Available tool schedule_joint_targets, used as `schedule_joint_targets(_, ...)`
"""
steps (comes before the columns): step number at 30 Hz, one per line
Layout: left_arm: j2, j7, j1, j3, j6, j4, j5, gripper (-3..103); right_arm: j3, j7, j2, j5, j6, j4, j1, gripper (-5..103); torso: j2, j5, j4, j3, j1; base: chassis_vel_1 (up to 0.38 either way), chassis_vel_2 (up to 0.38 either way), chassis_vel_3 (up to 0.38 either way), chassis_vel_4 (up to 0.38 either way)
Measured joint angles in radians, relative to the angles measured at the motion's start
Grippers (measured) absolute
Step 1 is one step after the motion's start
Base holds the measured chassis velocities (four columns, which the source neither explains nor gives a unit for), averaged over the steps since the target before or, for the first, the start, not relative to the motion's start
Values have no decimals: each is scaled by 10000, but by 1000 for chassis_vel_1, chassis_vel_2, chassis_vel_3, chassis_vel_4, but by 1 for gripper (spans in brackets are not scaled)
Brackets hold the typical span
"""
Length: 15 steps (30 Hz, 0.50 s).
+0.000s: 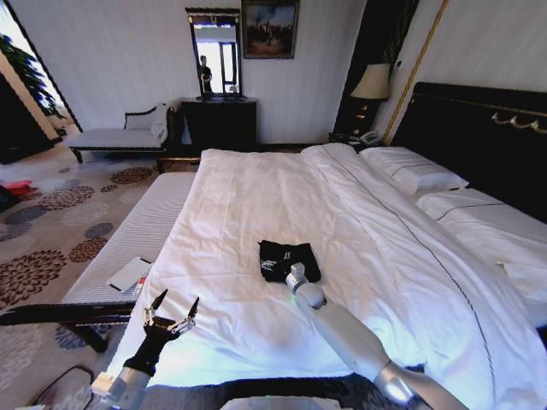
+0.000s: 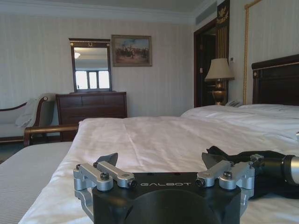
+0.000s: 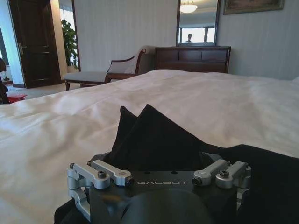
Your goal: Fold the clothes on the bed.
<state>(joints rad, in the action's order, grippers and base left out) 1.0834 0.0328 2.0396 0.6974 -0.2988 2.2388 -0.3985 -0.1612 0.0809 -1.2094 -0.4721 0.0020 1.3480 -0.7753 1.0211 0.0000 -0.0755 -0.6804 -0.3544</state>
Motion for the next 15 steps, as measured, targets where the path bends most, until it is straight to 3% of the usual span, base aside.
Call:
schedule_joint_targets(5, 0, 0, 1, 0, 0, 0, 0, 100, 112, 265, 359, -391, -165, 988, -263, 100, 0, 2, 2, 0, 1, 0, 0, 0, 0)
schedule_joint_targets(10, 0, 0, 0, 0, -1, -1, 0, 100, 591, 696, 1325, -916, -315, 2305, -609, 100, 0, 1, 0, 2, 1, 0, 0, 0, 0)
schedule_joint_targets(15, 0, -1, 0, 1, -1, -1, 1, 100, 1705, 855, 2248, -1058, -11, 2856, -1217, 100, -1, 2, 1, 1, 1, 0, 0, 0, 0)
